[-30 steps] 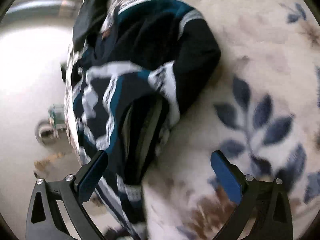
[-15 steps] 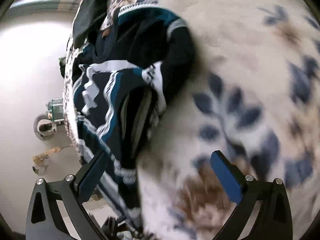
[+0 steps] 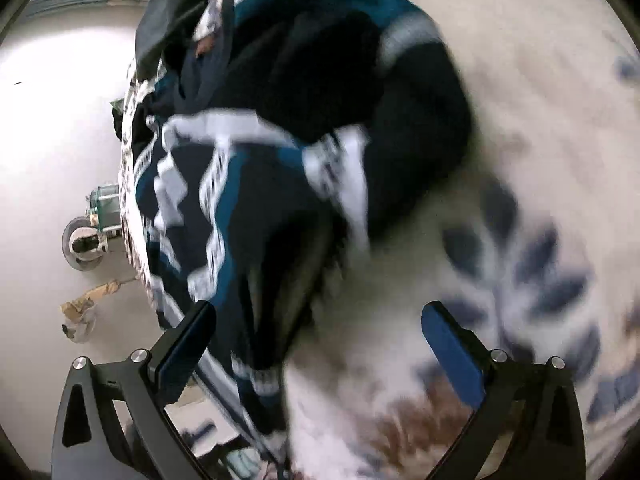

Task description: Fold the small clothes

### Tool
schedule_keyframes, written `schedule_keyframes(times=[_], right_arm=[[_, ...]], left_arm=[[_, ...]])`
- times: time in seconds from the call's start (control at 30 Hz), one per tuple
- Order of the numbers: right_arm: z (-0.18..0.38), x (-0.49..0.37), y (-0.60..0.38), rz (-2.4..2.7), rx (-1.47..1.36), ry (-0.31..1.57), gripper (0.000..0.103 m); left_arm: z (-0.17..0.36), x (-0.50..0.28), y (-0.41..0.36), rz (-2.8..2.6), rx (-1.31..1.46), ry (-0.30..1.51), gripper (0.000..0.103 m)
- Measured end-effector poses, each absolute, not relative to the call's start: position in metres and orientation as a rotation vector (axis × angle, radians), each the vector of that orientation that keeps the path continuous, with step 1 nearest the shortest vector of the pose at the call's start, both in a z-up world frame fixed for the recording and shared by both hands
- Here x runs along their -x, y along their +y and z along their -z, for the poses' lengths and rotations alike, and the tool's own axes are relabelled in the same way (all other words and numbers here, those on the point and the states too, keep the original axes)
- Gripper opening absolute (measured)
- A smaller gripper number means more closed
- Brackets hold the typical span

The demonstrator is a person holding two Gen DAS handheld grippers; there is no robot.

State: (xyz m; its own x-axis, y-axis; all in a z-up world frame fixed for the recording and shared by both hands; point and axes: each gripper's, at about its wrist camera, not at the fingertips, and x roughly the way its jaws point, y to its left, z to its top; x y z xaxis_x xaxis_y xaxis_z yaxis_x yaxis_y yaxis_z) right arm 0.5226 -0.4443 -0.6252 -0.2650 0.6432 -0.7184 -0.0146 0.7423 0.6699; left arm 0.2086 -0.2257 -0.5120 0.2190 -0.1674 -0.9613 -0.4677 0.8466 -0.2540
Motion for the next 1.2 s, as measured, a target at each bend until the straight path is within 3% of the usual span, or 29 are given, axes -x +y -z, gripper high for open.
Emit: schedule_keyframes(times=[0.23,0.43,0.57,0.6,0.63,0.73,0.83,1.0,1.07,1.1,1.13,1.2], right_arm=[[0.621,-0.447,-0.499,-0.627,-0.452,1.877,0.103],[0.609,-0.428,-0.536,-0.546,-0.551,1.803,0.103],[0.613,-0.451,-0.525,-0.542,-0.632,1.708,0.103],[0.615,-0.459,-0.517,-0.554,-0.654,1.683,0.103],[0.618,-0.47,-0.503,-0.564,-0.676,1.654,0.103],[0.626,-0.497,-0.473,-0.603,-0.687,1.609,0.103],[0.634,-0.518,-0.443,-0.63,-0.685,1.59,0.103],[0.633,-0.542,-0.414,-0.619,-0.7,1.536,0.103],[0.628,-0.545,-0.405,-0.623,-0.716,1.514,0.09],[0.626,-0.545,-0.402,-0.609,-0.71,1.518,0.066],[0.625,-0.545,-0.397,-0.581,-0.681,1.534,0.035],[0.617,-0.543,-0.393,-0.554,-0.668,1.538,0.028]], left_arm=[[0.534,-0.223,-0.275,-0.138,0.414,1.412,0.102],[0.595,-0.205,-0.356,-0.046,0.138,1.606,0.103],[0.605,-0.196,-0.362,-0.078,0.071,1.581,0.1],[0.603,-0.193,-0.359,-0.084,0.079,1.567,0.087],[0.599,-0.192,-0.354,-0.095,0.078,1.552,0.066],[0.588,-0.189,-0.336,-0.113,0.056,1.514,0.025],[0.582,-0.19,-0.321,-0.1,0.081,1.485,0.01],[0.567,-0.182,-0.312,-0.077,0.101,1.442,0.008],[0.558,-0.172,-0.309,-0.079,0.115,1.428,0.008],[0.554,-0.168,-0.306,-0.081,0.122,1.42,0.008],[0.547,-0.159,-0.3,-0.082,0.132,1.411,0.007],[0.535,-0.154,-0.295,-0.09,0.151,1.395,0.007]])
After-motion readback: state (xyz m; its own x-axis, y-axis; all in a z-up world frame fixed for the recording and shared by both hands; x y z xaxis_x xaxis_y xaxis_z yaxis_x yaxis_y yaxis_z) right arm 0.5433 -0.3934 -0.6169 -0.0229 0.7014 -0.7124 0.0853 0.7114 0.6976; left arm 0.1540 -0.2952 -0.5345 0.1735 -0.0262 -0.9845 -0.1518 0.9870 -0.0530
